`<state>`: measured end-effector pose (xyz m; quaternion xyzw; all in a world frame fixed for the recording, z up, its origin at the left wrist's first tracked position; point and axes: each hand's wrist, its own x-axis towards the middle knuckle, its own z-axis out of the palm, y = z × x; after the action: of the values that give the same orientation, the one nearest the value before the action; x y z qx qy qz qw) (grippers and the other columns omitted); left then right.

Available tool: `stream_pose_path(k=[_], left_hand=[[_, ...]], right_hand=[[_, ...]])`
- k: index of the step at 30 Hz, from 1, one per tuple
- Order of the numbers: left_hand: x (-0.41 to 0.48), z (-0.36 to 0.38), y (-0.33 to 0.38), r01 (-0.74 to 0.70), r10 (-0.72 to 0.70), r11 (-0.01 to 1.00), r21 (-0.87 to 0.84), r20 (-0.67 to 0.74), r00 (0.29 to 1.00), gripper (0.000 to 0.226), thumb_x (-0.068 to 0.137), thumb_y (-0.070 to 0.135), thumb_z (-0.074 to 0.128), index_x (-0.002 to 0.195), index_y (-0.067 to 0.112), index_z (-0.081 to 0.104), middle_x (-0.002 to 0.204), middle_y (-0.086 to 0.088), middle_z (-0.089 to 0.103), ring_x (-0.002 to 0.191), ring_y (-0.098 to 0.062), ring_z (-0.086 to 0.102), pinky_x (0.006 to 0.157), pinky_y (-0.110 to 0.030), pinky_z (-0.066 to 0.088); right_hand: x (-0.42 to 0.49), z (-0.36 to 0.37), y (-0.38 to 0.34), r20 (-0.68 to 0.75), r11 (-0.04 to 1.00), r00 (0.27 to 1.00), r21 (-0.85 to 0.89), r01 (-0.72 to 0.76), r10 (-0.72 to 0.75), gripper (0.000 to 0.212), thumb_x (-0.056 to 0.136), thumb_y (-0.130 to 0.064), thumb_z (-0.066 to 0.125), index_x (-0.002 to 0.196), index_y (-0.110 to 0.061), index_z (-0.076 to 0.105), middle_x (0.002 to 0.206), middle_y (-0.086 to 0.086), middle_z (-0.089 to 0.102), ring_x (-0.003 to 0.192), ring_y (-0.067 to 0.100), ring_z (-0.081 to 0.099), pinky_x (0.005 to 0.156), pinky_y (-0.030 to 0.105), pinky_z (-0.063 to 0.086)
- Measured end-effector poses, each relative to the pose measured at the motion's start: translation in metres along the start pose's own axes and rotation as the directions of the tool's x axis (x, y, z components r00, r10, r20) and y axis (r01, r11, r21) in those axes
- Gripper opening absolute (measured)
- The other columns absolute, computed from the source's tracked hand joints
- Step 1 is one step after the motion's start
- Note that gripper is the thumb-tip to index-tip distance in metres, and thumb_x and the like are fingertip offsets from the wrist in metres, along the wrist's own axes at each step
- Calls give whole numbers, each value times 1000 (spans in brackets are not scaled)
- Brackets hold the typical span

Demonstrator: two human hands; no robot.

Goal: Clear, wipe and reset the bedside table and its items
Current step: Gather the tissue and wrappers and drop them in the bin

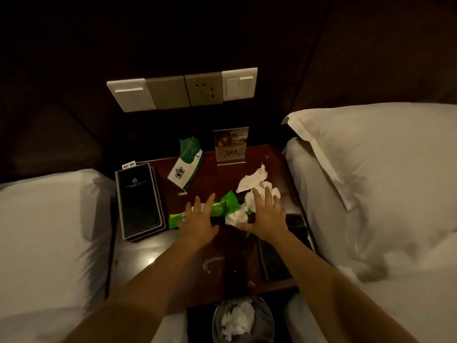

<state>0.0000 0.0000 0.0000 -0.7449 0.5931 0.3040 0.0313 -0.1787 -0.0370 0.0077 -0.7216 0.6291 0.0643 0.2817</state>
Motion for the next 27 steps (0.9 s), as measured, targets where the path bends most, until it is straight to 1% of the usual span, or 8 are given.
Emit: stream_pose_path(k=[4,9,13,16,19,22,25,27], left_hand=[[21,16,-7,26,-26,1000,-2,-5,1000,91,84,33,62,146,42,-4,160,-10,0,146,-37,-1,108,-65,26],[50,32,-17,14,-14,1000,24,10,1000,82,89,33,55,146,42,-3,160,-11,1,145,-39,0,111,-64,22],[64,41,-23,29,-29,998,52,4,1000,69,94,33,45,146,41,2,160,-11,3,144,-44,2,112,-63,18],[67,47,-24,46,-44,997,67,-23,999,63,96,29,41,147,38,6,159,-14,3,143,-46,1,113,-62,18],[64,54,-20,57,-52,993,105,-49,997,61,97,27,40,148,37,7,159,-14,1,143,-47,-1,113,-62,17],[63,57,-19,63,-57,993,99,-59,997,61,97,24,40,148,35,8,159,-15,0,143,-46,-2,113,-62,16],[62,54,-18,63,-59,996,71,-56,997,61,96,21,42,148,33,12,159,-16,1,143,-47,-2,113,-63,15],[62,54,-17,66,-62,996,56,-68,996,59,95,17,43,147,29,19,158,-17,5,143,-46,0,113,-64,16]], right_hand=[[38,9,0,-14,997,1000,-76,-1,0,113,70,-59,68,147,-28,-8,157,11,-18,143,43,-10,114,63,10],[74,22,2,53,990,998,-139,28,-21,114,70,-52,72,147,-32,-11,156,9,-24,143,44,-12,114,62,7],[89,33,2,141,996,990,-90,10,3,104,74,-44,72,148,-32,0,156,10,-25,141,45,-17,116,57,1],[95,37,1,140,994,990,-106,9,6,94,77,-41,70,148,-30,9,156,14,-20,141,46,-15,116,56,2],[97,39,3,101,991,995,-131,25,-12,86,78,-36,71,146,-30,19,158,12,-9,142,45,-2,115,54,11],[100,42,5,-15,995,999,-90,40,-42,67,81,-25,68,140,-25,36,155,10,15,136,39,18,111,48,22],[102,50,4,-137,996,988,-57,65,-72,47,82,-15,65,126,-14,51,138,10,43,126,35,35,103,40,31],[101,56,2,-180,993,978,-55,102,-111,39,81,-9,64,119,-9,54,128,12,52,118,33,44,98,37,34]])
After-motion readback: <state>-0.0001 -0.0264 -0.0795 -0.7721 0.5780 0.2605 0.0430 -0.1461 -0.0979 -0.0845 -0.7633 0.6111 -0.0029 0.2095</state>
